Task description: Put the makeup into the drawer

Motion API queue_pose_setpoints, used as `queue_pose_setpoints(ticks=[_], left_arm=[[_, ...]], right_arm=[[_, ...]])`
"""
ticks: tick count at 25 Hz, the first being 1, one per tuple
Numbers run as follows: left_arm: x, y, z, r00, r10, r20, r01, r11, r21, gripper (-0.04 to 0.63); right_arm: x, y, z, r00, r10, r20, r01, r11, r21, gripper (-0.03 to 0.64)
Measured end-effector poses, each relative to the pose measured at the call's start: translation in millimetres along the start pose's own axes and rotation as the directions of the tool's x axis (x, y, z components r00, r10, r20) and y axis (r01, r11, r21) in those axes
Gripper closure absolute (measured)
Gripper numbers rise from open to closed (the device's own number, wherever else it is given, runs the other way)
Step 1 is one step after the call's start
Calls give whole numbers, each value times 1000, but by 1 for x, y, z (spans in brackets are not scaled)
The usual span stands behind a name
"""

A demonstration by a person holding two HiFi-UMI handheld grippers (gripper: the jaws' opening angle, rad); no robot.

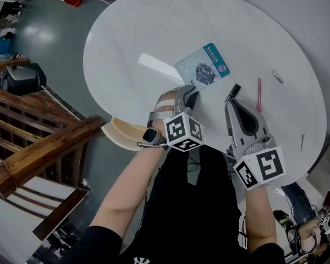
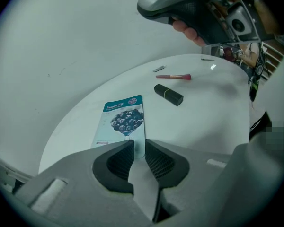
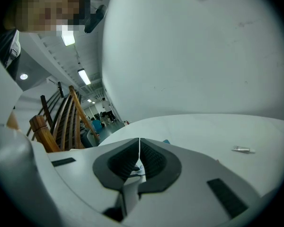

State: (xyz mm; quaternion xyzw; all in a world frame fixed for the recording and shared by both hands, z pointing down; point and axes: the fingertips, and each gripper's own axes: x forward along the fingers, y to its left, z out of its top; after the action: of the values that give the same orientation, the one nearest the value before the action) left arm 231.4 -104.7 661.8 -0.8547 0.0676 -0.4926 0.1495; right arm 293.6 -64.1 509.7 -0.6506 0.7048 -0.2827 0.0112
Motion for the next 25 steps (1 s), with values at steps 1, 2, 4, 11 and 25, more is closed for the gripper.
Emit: queue_pose_setpoints(ticks=[1,2,4,11,25], left_arm=[[0,-1,0,1000,-4,5,4,1000,-12,522],[0,-2,0,1000,-6,10,6,1000,-24,534],[1,-4,0,1000,-10,19,11,999,-47,545],[-2,2,1,999,4,44,1,995,-99,586],[-67,47,28,982,82,170,-25,950,-311,586]], right_arm=[[0,0,0,1000,0,0,0,1000,1,600],[-1,-1,0,1000,1,-1,-1,1000,2,600],[-1,-2,-1,1000,2,-2,-2,1000,3,600],[-5,-2,-1,1000,2,-4,-2,1000,7,600],[-10,20,27,999,19,37,-19,1000,5,600]])
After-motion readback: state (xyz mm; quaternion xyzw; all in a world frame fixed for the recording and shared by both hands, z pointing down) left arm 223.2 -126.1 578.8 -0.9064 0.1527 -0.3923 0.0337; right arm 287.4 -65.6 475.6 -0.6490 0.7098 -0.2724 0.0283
